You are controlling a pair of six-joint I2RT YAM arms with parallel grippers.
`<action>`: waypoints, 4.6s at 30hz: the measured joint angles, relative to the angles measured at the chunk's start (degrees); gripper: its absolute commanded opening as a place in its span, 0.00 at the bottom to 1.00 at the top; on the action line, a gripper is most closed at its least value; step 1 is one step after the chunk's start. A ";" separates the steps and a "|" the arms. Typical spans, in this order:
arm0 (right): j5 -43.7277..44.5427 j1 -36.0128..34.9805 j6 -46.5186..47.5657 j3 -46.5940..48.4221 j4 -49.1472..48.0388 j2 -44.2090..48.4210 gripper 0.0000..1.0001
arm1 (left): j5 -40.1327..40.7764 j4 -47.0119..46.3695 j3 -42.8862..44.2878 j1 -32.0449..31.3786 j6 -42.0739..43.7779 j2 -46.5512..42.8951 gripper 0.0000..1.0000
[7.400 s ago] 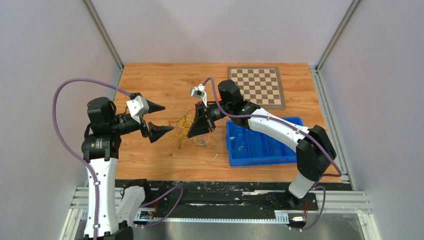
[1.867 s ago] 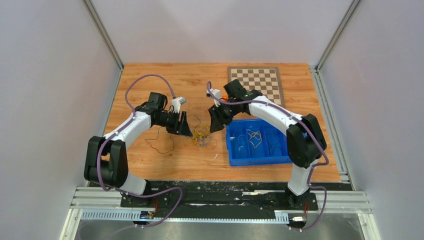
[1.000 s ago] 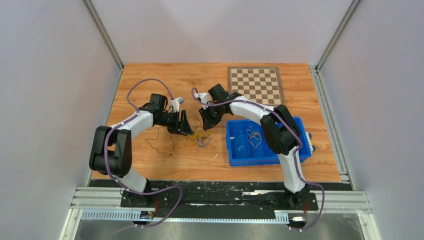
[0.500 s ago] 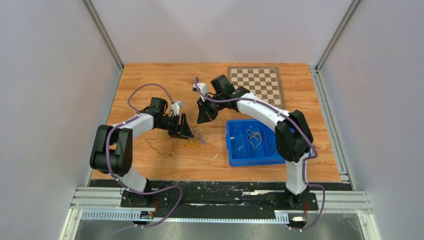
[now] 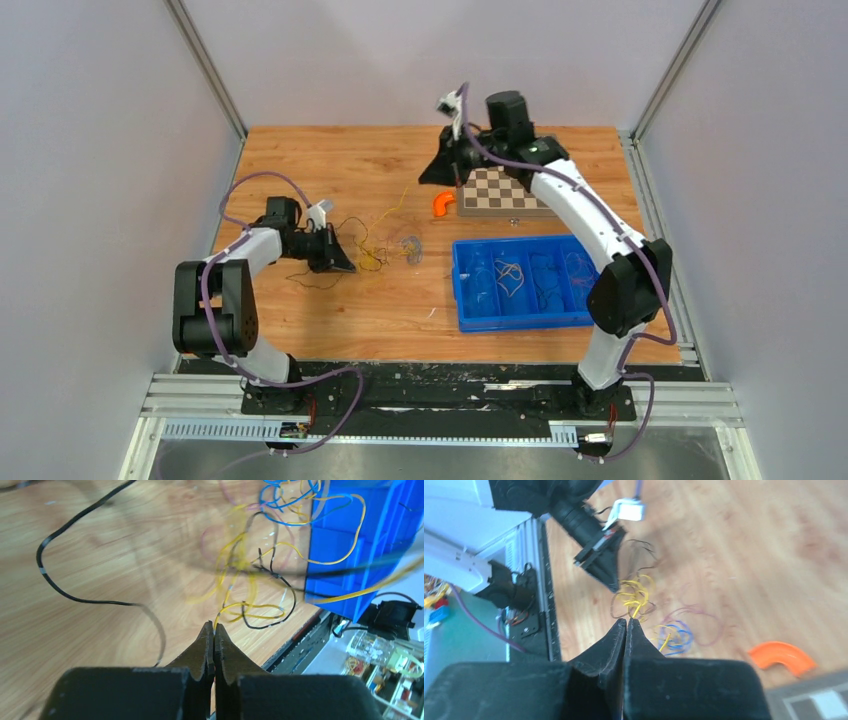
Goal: Untangle the cables
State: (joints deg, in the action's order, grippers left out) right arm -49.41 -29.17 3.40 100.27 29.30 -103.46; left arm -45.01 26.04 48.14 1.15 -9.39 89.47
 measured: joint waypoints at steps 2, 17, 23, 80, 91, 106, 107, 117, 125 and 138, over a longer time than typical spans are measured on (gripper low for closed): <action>-0.72 3.43 -0.24 1.75 -0.20 1.36 0.00 | 1.07 1.81 0.00 2.40 0.87 -0.61 0.00; -6.05 28.61 -22.97 10.80 -21.59 13.20 0.00 | 13.94 8.55 -0.31 11.87 3.17 -3.96 0.00; -8.15 30.91 -28.50 12.44 -26.95 16.13 0.00 | 13.53 9.68 -0.04 13.40 4.48 -2.69 0.28; -1.53 12.07 -7.34 -0.98 -5.62 15.02 0.66 | -0.09 -6.82 5.11 -5.40 11.50 -7.06 0.59; 22.47 -7.82 29.64 -6.95 15.08 -3.65 0.55 | -0.61 -8.81 3.96 -4.39 1.07 -4.37 0.60; 30.56 -8.44 36.35 0.76 15.63 -19.43 0.51 | -1.75 -10.80 3.21 -2.43 -0.61 -4.37 0.60; 30.51 -8.44 36.37 0.90 15.67 -19.89 0.52 | -1.88 -10.86 3.21 -2.25 -0.63 -4.37 0.60; 30.56 -8.44 37.13 1.81 15.17 -24.09 0.00 | -2.67 -11.41 3.21 -1.86 -1.01 -3.23 0.65; 24.94 -8.87 34.60 1.86 15.45 -19.30 0.00 | -7.02 -16.65 0.31 -1.84 -3.10 -4.07 0.90; 9.03 -9.90 26.45 8.07 12.61 3.32 0.00 | -11.26 -27.19 -5.60 3.48 -0.17 -35.63 1.00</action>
State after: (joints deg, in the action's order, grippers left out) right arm -40.38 -39.07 29.85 108.33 41.91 -100.14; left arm -56.27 -1.15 42.54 4.62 -9.56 53.84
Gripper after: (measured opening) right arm 0.010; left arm 1.000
